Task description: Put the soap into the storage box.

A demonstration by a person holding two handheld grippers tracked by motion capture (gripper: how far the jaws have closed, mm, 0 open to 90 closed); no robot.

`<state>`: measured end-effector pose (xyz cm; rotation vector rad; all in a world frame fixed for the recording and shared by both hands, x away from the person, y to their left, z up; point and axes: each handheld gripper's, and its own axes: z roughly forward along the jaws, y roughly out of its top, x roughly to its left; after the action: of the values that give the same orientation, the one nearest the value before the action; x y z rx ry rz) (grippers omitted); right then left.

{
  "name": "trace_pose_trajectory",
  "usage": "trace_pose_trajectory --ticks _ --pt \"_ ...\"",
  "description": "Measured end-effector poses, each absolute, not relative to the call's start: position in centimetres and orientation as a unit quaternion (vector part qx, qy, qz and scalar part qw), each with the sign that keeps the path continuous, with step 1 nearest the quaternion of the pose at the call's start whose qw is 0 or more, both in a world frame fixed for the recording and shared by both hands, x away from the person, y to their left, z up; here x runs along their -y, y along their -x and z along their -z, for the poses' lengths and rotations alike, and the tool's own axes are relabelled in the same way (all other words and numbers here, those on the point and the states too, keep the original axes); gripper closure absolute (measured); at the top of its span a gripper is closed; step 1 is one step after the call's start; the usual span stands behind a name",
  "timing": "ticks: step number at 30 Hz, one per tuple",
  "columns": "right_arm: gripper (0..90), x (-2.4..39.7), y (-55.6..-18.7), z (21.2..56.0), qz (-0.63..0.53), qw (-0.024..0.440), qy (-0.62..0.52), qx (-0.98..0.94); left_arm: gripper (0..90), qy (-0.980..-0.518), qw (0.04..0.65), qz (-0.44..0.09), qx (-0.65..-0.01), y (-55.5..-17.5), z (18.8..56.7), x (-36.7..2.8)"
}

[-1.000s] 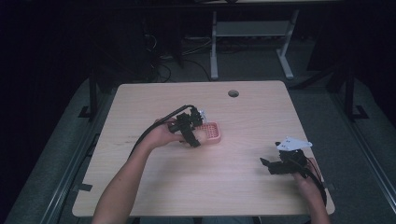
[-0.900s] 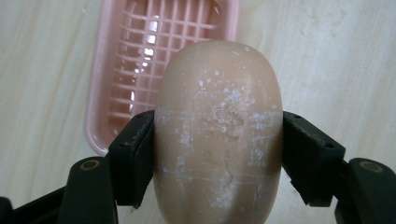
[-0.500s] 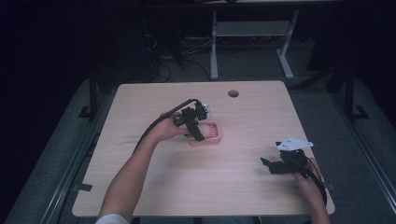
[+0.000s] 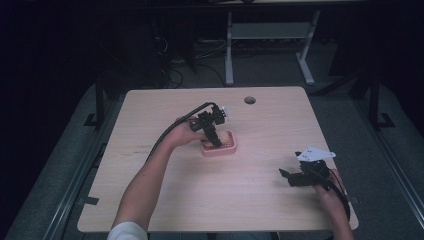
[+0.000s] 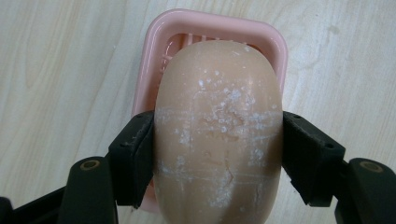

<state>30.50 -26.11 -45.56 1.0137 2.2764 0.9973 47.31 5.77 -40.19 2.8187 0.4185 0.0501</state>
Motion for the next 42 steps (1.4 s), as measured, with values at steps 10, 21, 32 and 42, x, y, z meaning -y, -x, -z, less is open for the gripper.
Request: trace_pose_trajectory --ticks 10,21,32,42 --pt "13.9 26.0 -30.5 45.6 -0.359 0.228 -0.367 -0.827 32.1 -0.98 0.135 -0.01 -0.148 -47.6 41.2 -5.4" --pt "13.9 26.0 -30.6 45.6 -0.359 0.227 -0.365 -0.828 32.0 -0.979 0.138 -0.013 -0.149 -47.6 41.2 -5.3" --pt "13.9 25.8 -30.6 45.6 -0.36 0.225 -0.367 -0.828 29.8 -0.978 0.145 -0.019 -0.147 -47.5 40.7 -5.5" --pt "13.9 25.6 -30.6 45.6 -0.357 0.228 -0.361 -0.831 26.6 -0.978 0.152 -0.027 -0.142 -46.4 39.2 -6.0"
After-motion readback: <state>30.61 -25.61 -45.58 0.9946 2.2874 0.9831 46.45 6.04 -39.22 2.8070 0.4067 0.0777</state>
